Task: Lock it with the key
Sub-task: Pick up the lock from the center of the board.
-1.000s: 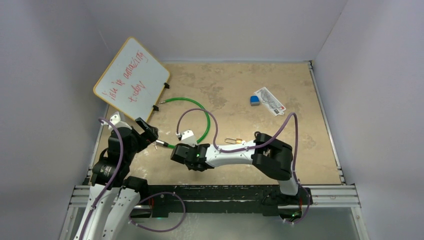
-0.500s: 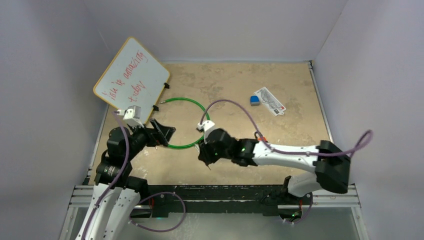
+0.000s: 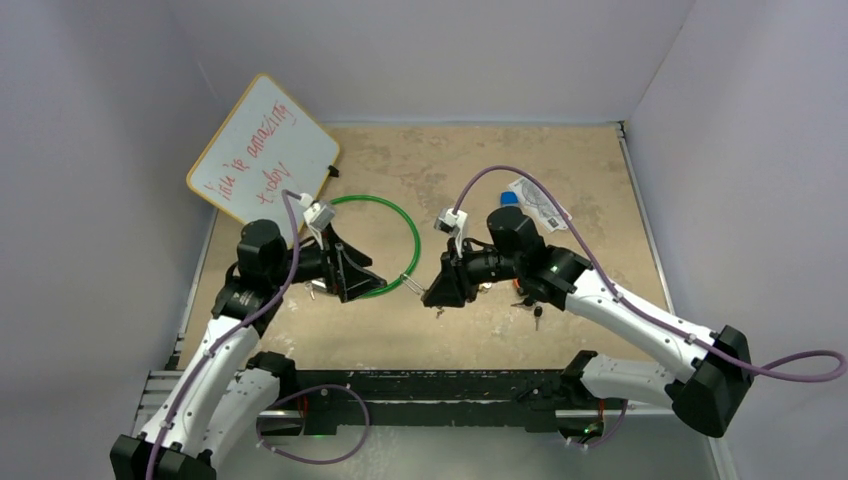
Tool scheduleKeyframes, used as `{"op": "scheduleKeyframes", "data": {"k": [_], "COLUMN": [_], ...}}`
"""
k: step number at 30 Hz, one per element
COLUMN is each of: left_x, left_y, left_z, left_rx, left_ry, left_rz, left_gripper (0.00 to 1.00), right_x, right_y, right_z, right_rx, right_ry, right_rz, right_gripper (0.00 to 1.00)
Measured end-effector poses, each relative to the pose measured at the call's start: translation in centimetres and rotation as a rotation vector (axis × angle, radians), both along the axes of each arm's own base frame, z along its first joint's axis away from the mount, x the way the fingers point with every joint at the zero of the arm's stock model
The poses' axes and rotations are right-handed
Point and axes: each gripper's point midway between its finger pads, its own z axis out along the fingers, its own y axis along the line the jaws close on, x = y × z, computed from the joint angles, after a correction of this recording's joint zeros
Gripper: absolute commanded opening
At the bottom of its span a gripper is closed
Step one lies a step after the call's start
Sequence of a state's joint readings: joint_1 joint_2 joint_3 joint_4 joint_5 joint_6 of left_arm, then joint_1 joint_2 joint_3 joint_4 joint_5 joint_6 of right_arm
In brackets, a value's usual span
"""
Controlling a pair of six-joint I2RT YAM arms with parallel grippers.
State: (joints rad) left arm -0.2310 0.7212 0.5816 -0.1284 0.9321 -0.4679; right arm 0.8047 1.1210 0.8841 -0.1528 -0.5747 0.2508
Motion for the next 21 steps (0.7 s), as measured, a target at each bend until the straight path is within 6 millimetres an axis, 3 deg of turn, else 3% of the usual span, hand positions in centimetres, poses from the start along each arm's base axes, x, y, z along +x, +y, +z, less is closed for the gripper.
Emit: {"op": "scheduleKeyframes", "data": {"k": [7,12,14,21], "left_x": [-2.3,-3.4,-3.9,-5.2], "left_y": [-2.4,-3.3,-3.4,-3.7], "left_z": [2.6,1.9,1.5,2.0], "left_rx": [0.016,0.034,0.037,0.027], "left_ry": [-0.140,-0.118,-0.103,-0.115], "left_rz": [-0.228,-0.343,-0.368,-0.442], "left_gripper": [0.86,0.77,0.68,0.53], "right_x": [-3.4,-4.4,-4.6,-4.9], "right_y": [0.1,0.3,0.3,0.5], "right_z": [2.1,2.7,2.8,3.5], "right_rx": [0.054,0.078,0.084,0.111], "right_ry": [0.073,0.108,0.118,0.137], "right_rz": [0.191,0.251,0.261,0.280], "right_gripper": [0.00,0.00,0.00,0.00]}}
